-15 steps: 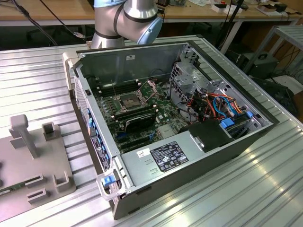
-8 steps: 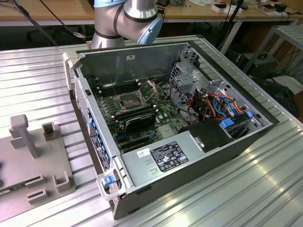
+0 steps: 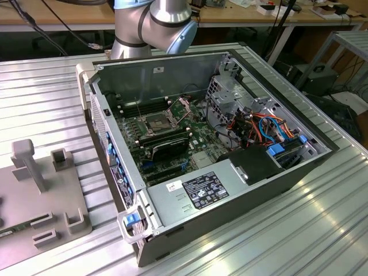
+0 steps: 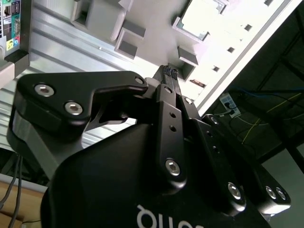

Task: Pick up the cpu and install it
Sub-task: 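Reach for the cpu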

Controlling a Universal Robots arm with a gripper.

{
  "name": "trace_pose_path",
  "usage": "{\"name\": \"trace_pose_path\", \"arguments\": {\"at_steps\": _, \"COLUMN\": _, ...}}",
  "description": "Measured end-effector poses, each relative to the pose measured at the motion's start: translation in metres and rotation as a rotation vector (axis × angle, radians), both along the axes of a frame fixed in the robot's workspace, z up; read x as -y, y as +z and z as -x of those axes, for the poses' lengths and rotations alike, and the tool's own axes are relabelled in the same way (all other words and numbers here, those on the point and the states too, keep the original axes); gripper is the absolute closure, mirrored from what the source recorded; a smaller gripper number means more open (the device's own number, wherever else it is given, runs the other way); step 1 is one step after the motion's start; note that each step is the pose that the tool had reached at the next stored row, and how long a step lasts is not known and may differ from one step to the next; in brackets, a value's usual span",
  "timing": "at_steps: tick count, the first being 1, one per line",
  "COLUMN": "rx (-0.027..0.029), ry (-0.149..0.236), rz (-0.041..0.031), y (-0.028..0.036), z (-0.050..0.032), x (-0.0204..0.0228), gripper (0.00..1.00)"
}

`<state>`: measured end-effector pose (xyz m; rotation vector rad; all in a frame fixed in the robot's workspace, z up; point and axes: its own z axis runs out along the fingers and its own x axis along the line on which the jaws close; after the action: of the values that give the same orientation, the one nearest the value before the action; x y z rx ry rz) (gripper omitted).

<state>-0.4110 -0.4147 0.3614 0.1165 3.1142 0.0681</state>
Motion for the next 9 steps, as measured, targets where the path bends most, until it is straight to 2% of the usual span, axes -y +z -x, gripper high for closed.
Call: {"name": "trace_pose_path", "arguments": {"at_steps": 9, "rx": 0.0, "ry": 0.0, "rz": 0.0, "y": -0.0025, "z": 0.0007, "x": 0.0, "gripper": 0.89}}
